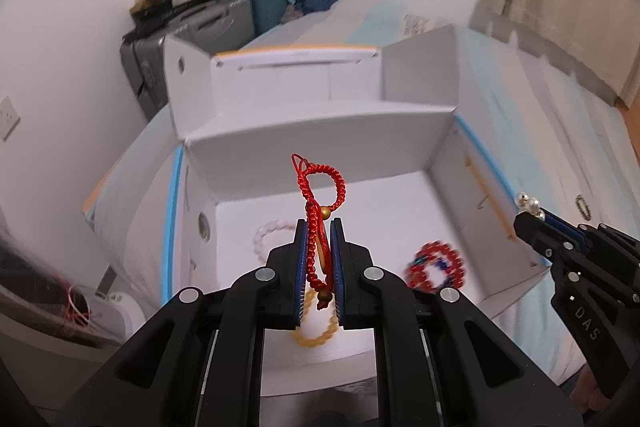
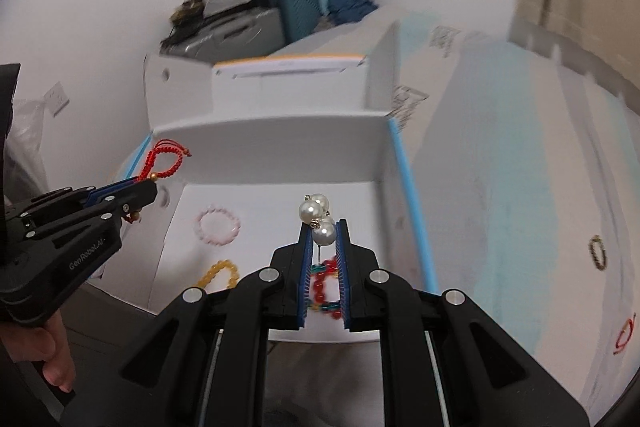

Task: Organize jewelry
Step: 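Carry the red cord bracelet with the left tool while the right tool carries the pearls to the box, then open the left tool while the right tool opens, dropping both items into the box, then move both tools back toward the wooden bead bracelet and red cord bracelet, then grasp the wooden bead bracelet with the left tool while the right tool grasps the red cord bracelet, then carry the wooden bracelet with the left tool while the right tool carries the red cord bracelet to the box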

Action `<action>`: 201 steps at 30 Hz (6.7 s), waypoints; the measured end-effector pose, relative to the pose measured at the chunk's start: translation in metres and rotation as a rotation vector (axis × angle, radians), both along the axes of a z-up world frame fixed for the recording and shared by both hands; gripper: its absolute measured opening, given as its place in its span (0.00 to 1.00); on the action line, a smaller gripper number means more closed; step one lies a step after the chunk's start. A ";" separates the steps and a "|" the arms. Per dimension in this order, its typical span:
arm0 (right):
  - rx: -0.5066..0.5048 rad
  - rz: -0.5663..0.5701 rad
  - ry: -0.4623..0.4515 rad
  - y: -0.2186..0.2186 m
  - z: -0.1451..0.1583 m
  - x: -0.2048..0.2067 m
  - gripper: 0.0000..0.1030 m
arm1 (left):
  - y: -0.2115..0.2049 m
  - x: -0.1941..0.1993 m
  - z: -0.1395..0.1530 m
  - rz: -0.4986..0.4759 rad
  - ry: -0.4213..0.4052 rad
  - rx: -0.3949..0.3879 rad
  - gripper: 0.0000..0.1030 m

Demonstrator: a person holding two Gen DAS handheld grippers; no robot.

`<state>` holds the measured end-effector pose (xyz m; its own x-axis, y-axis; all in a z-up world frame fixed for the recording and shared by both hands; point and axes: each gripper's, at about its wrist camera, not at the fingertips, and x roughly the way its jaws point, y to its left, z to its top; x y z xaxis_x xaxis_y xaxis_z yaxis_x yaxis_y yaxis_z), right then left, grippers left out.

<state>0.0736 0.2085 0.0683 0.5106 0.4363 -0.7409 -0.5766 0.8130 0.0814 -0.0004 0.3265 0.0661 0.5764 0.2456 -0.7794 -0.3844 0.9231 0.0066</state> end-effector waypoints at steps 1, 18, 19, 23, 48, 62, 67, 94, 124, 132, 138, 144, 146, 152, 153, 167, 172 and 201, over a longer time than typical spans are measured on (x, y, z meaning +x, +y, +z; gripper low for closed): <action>-0.007 0.008 0.016 0.006 -0.005 0.001 0.10 | 0.006 -0.001 -0.005 0.006 0.009 -0.008 0.10; -0.156 0.046 0.150 0.060 -0.069 0.026 0.10 | 0.044 0.015 -0.079 0.043 0.187 -0.096 0.10; -0.156 0.046 0.151 0.061 -0.070 0.028 0.11 | 0.044 0.015 -0.079 0.043 0.189 -0.095 0.10; -0.146 0.036 0.145 0.061 -0.070 0.028 0.11 | 0.045 0.016 -0.079 0.043 0.188 -0.091 0.12; -0.037 -0.069 0.001 -0.009 -0.004 0.014 0.80 | -0.005 0.006 -0.017 0.036 0.051 0.037 0.84; 0.021 -0.162 -0.081 -0.088 0.028 0.011 0.93 | -0.078 0.019 0.012 -0.046 -0.018 0.084 0.94; 0.029 -0.211 -0.100 -0.126 0.035 0.013 0.93 | -0.104 0.029 0.019 -0.086 -0.034 0.081 0.94; 0.029 -0.523 -0.068 -0.348 0.020 0.019 0.93 | -0.309 0.094 0.014 -0.404 -0.073 0.051 0.94; -0.005 -0.745 0.141 -0.508 -0.143 0.098 0.93 | -0.480 0.244 -0.119 -0.560 0.000 0.034 0.94; -0.013 -0.733 0.203 -0.517 -0.166 0.118 0.89 | -0.502 0.289 -0.158 -0.547 0.039 0.030 0.94; -0.032 -0.726 0.245 -0.518 -0.178 0.126 0.82 | -0.508 0.304 -0.180 -0.536 0.063 0.037 0.94; -0.048 -0.729 0.228 -0.519 -0.177 0.130 0.59 | -0.506 0.309 -0.189 -0.543 0.070 -0.003 0.73; -0.051 -0.726 0.218 -0.517 -0.176 0.131 0.54 | -0.507 0.309 -0.188 -0.547 0.076 -0.017 0.62; -0.047 -0.716 0.209 -0.521 -0.177 0.127 0.32 | -0.507 0.310 -0.187 -0.556 0.092 -0.024 0.37; -0.044 -0.716 0.210 -0.522 -0.177 0.127 0.27 | -0.506 0.310 -0.185 -0.558 0.095 -0.022 0.34; 0.022 -0.719 0.170 -0.528 -0.164 0.123 0.12 | -0.502 0.298 -0.168 -0.601 0.078 -0.037 0.07; 0.034 -0.724 0.157 -0.528 -0.160 0.122 0.12 | -0.503 0.291 -0.165 -0.606 0.074 -0.035 0.07; 0.029 -0.730 0.072 -0.499 -0.110 0.089 0.12 | -0.451 0.250 -0.096 -0.599 0.033 -0.057 0.07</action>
<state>0.1626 -0.2907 -0.0422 0.6292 0.0241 -0.7769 0.1182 0.9849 0.1263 0.2499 -0.1247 -0.0295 0.5766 -0.1573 -0.8017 0.2025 0.9782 -0.0463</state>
